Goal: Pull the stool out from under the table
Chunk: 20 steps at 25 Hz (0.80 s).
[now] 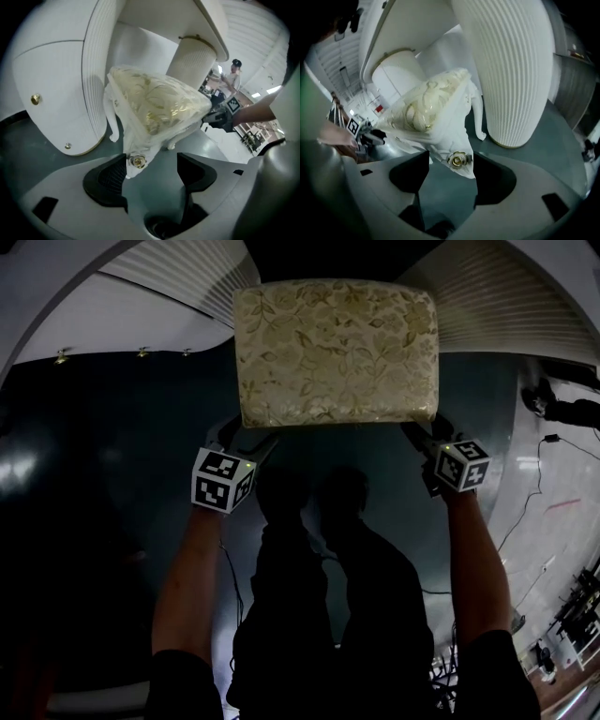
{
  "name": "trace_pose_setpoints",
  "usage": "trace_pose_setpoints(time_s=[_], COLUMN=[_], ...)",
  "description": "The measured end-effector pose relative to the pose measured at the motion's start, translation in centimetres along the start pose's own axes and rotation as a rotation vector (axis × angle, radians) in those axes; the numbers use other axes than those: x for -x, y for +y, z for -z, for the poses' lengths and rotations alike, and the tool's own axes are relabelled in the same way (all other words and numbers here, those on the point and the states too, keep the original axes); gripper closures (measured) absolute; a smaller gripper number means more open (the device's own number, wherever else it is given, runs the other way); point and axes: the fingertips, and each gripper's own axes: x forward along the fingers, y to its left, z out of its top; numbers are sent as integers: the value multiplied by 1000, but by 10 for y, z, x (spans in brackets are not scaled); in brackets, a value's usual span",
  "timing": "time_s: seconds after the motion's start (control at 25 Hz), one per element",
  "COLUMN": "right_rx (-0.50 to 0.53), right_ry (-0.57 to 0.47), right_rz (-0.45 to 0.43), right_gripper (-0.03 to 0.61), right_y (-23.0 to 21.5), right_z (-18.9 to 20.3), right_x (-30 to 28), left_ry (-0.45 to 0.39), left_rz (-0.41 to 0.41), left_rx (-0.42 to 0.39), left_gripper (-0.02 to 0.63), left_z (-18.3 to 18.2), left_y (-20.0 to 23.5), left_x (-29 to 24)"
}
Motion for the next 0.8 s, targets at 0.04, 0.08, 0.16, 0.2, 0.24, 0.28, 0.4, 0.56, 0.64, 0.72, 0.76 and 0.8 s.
trace_pose_setpoints(time_s=[0.04, 0.08, 0.16, 0.2, 0.24, 0.28, 0.4, 0.56, 0.64, 0.72, 0.76, 0.8], right_rx=[-51, -92, -150, -180, -209, -230, -229, -200, -185, -165, -156, -153], right_ry=[-19, -43, -94, -124, -151, -169, -164, -153, -132, -107, -89, -74], right_rz=[-10, -24, -73, -110, -145, -169, -177, -171, -173, -170, -158, -150], right_gripper=[330, 330, 330, 328, 324, 321, 313, 305, 299, 296, 296, 296], right_y=[1, 4, 13, 18, 22, 25, 32, 30, 32, 33, 33, 33], right_z=[-5, -9, -19, -24, -30, -36, -54, -76, -80, -81, -82, -82], right_x=[9, 20, 44, 55, 64, 72, 81, 66, 55, 46, 42, 38], left_ry=[23, 40, 50, 37, 10, -28, -126, -124, -117, -105, -95, -84], left_rz=[9, 18, 36, 48, 66, 89, 131, 124, 135, 146, 146, 142], left_rx=[-21, -31, 0, 51, 124, 211, 406, 401, 398, 405, 407, 406], left_gripper=[271, 267, 258, 255, 250, 247, 235, 235, 233, 232, 229, 227], left_z=[0, 1, -1, -4, -9, -16, -36, -56, -62, -67, -68, -68], left_y=[-7, -13, -16, -13, -9, -4, 10, 15, 12, 10, 10, 10], left_x=[7, 14, 27, 32, 37, 42, 56, 56, 54, 49, 46, 42])
